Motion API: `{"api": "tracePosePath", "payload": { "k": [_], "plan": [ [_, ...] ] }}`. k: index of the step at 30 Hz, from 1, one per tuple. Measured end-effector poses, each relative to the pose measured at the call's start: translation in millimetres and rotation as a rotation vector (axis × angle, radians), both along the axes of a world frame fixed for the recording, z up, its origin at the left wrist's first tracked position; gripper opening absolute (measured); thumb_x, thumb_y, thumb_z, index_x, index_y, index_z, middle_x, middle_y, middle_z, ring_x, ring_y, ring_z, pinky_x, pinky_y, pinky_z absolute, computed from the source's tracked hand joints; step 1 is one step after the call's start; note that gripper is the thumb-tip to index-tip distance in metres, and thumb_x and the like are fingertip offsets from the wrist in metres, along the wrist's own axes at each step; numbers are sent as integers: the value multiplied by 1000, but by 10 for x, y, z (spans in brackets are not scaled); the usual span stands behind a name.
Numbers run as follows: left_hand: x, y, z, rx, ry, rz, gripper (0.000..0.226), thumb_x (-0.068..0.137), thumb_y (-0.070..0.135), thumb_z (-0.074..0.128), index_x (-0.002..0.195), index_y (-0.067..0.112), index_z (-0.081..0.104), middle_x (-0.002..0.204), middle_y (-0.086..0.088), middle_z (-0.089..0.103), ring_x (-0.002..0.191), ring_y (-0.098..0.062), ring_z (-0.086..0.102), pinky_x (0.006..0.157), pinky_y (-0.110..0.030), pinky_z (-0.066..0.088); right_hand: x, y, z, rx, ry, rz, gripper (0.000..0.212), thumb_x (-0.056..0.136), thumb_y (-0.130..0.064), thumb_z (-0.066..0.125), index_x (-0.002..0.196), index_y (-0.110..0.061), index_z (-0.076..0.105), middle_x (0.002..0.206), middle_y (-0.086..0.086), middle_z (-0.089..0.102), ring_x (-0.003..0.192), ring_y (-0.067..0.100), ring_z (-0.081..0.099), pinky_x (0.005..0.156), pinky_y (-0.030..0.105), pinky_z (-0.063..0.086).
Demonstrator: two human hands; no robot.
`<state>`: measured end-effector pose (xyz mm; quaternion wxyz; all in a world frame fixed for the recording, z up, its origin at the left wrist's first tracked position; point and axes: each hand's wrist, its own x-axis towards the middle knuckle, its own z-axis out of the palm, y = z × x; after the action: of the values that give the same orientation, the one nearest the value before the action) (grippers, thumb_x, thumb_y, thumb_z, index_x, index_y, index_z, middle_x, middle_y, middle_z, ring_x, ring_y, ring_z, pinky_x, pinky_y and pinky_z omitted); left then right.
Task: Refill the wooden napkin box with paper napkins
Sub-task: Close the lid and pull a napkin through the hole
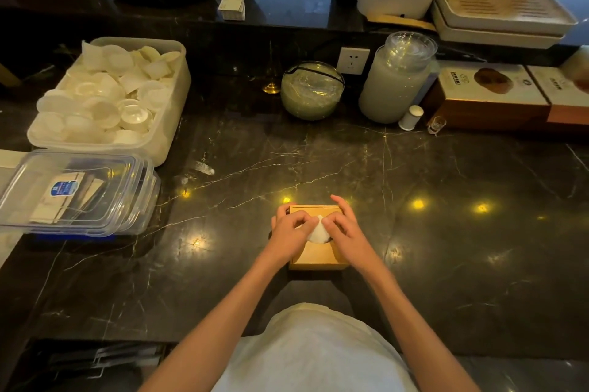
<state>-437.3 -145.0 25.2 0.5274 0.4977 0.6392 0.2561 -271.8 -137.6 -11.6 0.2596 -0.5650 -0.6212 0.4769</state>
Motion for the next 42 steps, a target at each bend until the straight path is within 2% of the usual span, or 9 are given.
{"api": "tracePosePath", "payload": {
  "k": [4, 8, 12, 17, 19, 22, 32, 38, 42],
  "plan": [
    [28, -149, -121, 129, -107, 104, 37, 100, 35, 48, 137, 34, 45, 152, 6, 25, 141, -17, 28, 114, -40, 29, -31, -65, 87, -29, 110, -83, 24, 101, -44, 42, 118, -39, 59, 160, -27, 4, 145, 1, 20, 114, 41, 36],
    [39, -340, -261, 24, -305, 182, 64, 103, 42, 37, 153, 41, -2, 162, 5, 18, 143, -16, 32, 113, -37, 35, -49, -235, 109, -83, 183, -177, 43, 104, -44, 31, 145, -55, 23, 164, -12, 8, 148, 11, 19, 118, 39, 25],
    [76, -347, -362, -22, -344, 199, 59, 100, 49, 31, 154, 41, 8, 154, 2, 38, 134, -14, 46, 110, -38, 43, -100, -242, 98, -144, 269, -242, 44, 103, -44, 29, 139, -64, 13, 157, -7, 27, 135, 16, 43, 109, 43, 43],
    [-104, -87, -276, -24, -348, 275, 48, 106, 34, 30, 153, 33, 20, 145, 4, 47, 126, -9, 52, 96, -19, 48, -317, 39, 155, -216, 366, -272, 50, 105, -36, 28, 149, -48, 5, 148, -12, 28, 131, 10, 41, 97, 23, 44],
    [-299, 95, -197, -10, -327, 312, 45, 106, 30, 29, 150, 32, 22, 141, 3, 49, 122, -8, 53, 91, -15, 49, -528, 270, 162, -227, 368, -244, 51, 106, -36, 28, 151, -46, 6, 149, -10, 31, 131, 13, 43, 105, 33, 44],
    [-670, 424, -192, 16, -287, 373, 48, 106, 30, 30, 153, 26, 22, 146, 1, 46, 129, -14, 49, 104, -26, 43, -916, 644, 132, -239, 337, -211, 52, 107, -34, 27, 154, -41, 7, 151, -5, 35, 132, 16, 45, 109, 37, 41],
    [-1784, 1549, -267, 142, -208, 543, 39, 106, 30, 34, 144, 28, 39, 136, 7, 54, 118, -5, 55, 100, -22, 45, -2065, 1881, 142, -146, 285, -127, 50, 107, -34, 27, 154, -39, 12, 152, 2, 40, 134, 22, 46, 105, 36, 42],
    [-2084, 2258, -311, 166, -159, 403, 30, 106, 30, 31, 134, 37, 40, 132, 8, 56, 119, -9, 55, 99, -26, 44, -2325, 2508, 58, -128, 221, -227, 50, 106, -39, 24, 153, -44, 9, 149, 6, 43, 125, 27, 51, 99, 46, 49],
    [-2151, 2664, -405, 160, -114, 348, 37, 107, 29, 29, 142, 28, 40, 132, 5, 55, 119, -11, 53, 98, -27, 42, -2370, 2786, -34, -87, 207, -260, 49, 106, -40, 23, 153, -43, 9, 138, -3, 44, 117, 19, 52, 87, 34, 49]
  ]
}}
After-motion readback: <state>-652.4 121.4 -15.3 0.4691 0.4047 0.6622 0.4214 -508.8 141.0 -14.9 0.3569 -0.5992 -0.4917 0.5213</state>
